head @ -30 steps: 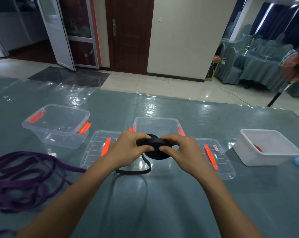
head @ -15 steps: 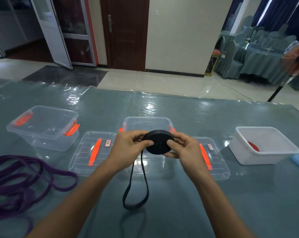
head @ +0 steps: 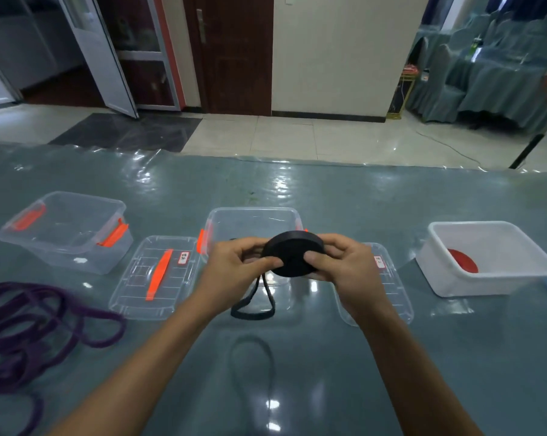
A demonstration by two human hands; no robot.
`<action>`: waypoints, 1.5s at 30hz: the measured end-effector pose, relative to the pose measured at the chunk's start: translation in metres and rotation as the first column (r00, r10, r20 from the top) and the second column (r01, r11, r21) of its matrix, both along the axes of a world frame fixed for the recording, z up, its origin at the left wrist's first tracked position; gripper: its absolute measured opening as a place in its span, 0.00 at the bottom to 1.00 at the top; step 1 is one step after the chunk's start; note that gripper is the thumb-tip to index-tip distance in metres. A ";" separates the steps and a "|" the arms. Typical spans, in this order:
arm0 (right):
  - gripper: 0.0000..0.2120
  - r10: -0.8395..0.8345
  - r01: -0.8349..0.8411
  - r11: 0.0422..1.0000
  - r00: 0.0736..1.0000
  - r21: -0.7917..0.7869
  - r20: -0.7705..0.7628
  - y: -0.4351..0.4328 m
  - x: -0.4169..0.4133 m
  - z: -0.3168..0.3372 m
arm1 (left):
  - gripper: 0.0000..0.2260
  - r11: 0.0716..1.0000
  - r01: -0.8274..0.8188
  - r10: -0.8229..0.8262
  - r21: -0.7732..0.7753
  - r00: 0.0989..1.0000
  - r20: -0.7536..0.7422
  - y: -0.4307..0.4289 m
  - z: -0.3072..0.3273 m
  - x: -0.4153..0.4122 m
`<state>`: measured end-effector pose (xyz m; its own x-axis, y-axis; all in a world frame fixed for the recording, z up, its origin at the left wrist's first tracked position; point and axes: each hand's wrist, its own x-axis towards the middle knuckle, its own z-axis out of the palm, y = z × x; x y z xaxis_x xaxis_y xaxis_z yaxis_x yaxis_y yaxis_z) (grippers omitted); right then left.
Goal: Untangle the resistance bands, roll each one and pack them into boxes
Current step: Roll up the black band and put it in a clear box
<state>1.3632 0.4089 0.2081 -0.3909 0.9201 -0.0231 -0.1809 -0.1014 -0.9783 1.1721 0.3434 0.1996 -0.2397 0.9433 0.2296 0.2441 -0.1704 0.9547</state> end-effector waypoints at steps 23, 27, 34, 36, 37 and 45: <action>0.07 0.144 -0.150 0.984 0.988 -0.098 -0.064 0.031 0.046 -0.015 | 0.14 0.995 -0.093 0.094 -0.024 0.995 0.036 0.013 -0.007 0.049; 0.12 0.117 -0.179 0.961 0.954 -0.210 -0.276 0.024 0.045 -0.029 | 0.14 0.996 -0.092 0.090 0.020 0.992 0.090 0.017 -0.001 0.059; 0.14 0.148 -0.208 0.943 0.961 0.259 0.232 0.028 0.056 -0.033 | 0.09 0.994 -0.020 -0.005 -0.107 0.975 -0.222 0.012 -0.004 0.047; 0.13 0.091 -0.314 0.845 0.882 0.432 0.462 0.029 0.056 -0.024 | 0.07 0.994 0.007 -0.047 -0.107 0.925 -0.377 0.013 -0.006 0.048; 0.11 0.060 -0.363 0.799 0.841 0.479 0.538 0.029 0.054 -0.021 | 0.06 0.995 0.021 -0.062 -0.102 0.908 -0.415 0.014 -0.005 0.049; 0.07 0.089 -0.242 0.913 0.903 0.329 0.420 0.034 0.052 -0.018 | 0.09 0.994 -0.017 -0.011 -0.105 0.965 -0.260 0.018 -0.003 0.054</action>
